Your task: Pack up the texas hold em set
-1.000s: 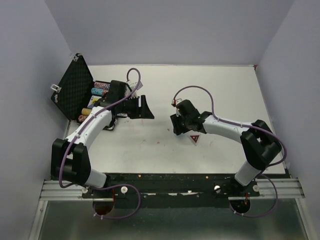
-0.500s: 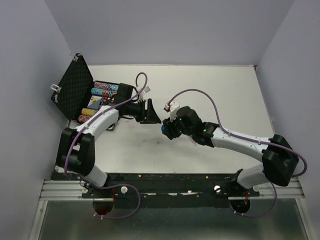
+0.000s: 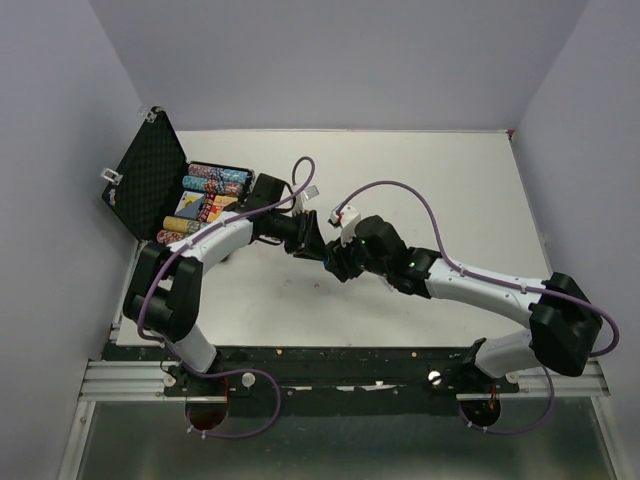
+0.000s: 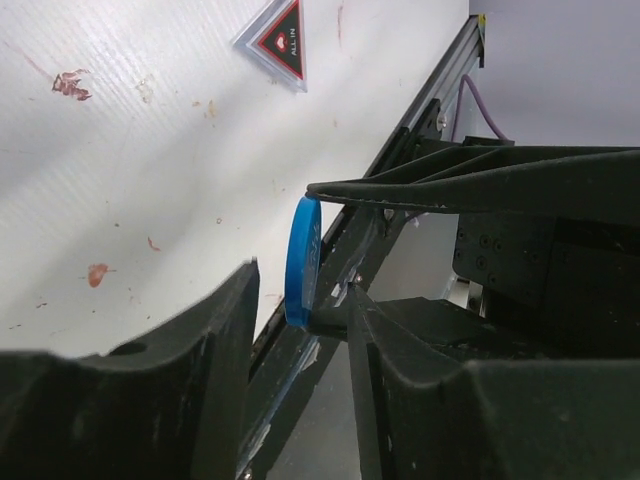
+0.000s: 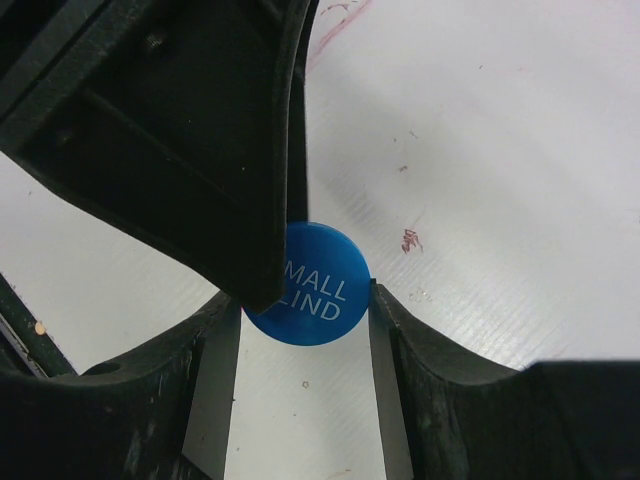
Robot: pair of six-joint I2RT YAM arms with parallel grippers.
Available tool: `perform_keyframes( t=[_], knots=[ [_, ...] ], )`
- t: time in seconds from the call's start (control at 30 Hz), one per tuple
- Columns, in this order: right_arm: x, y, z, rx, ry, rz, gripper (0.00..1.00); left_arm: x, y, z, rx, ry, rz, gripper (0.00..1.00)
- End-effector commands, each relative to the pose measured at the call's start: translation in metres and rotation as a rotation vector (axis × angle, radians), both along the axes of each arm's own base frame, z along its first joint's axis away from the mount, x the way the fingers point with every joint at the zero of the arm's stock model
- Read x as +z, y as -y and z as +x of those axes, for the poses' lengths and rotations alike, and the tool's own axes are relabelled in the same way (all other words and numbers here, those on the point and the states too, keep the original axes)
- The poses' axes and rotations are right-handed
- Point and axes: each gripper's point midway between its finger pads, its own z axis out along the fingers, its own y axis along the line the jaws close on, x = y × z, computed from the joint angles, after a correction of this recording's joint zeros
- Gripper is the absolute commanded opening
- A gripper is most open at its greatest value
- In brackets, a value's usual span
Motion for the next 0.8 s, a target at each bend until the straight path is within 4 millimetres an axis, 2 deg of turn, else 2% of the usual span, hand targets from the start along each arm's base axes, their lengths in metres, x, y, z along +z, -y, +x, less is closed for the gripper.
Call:
perform_keyframes(
  t=[0.0, 0.17, 0.5, 0.67, 0.77],
  knots=[
    [0.005, 0.001, 0.001, 0.0, 0.037, 0.003, 0.38, 0.01, 0.009, -0.002, -0.043, -0.004, -0.067, 0.38],
    [0.004, 0.003, 0.003, -0.014, 0.041, -0.002, 0.38, 0.012, 0.011, -0.005, -0.056, -0.009, -0.081, 0.22],
    [0.001, 0.006, 0.004, -0.028, 0.045, -0.017, 0.4, 0.012, 0.013, -0.005, -0.062, -0.016, -0.091, 0.01],
    [-0.001, 0.01, 0.006, -0.043, 0.051, -0.026, 0.58, 0.01, 0.013, -0.005, -0.062, -0.015, -0.087, 0.0],
    [-0.003, 0.012, 0.004, -0.045, 0.048, -0.029, 0.83, 0.013, 0.011, -0.003, -0.057, 0.018, -0.077, 0.0]
  ],
)
